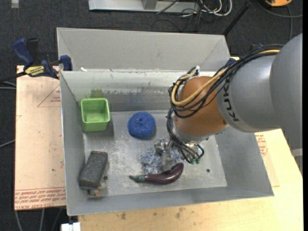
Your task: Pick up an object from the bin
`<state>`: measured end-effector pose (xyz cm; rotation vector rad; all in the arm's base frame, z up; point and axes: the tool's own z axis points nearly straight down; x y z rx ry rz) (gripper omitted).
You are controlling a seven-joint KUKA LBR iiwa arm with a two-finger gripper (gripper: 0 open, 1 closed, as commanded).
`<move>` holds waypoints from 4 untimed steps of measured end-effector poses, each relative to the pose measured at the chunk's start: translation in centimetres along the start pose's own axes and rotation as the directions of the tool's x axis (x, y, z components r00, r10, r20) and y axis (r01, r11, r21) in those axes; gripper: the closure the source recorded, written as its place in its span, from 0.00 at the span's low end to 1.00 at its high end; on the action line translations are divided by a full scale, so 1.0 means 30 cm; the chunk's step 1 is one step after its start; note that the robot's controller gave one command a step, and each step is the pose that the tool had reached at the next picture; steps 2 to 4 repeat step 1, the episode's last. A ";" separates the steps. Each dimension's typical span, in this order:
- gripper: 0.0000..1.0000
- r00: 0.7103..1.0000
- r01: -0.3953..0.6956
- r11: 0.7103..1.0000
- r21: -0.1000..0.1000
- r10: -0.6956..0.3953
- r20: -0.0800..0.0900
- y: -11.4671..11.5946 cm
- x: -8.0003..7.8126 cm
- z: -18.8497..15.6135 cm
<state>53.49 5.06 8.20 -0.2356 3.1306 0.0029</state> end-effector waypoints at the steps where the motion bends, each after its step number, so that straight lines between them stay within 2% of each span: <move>1: 1.00 1.000 0.015 1.000 0.000 -0.015 0.005 0.129 -0.002 -0.591; 4: 1.00 1.000 0.015 1.000 0.000 -0.015 0.005 0.129 -0.002 -0.591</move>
Offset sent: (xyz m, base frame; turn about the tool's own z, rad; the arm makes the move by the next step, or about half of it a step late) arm 0.0000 0.0000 0.0000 0.0000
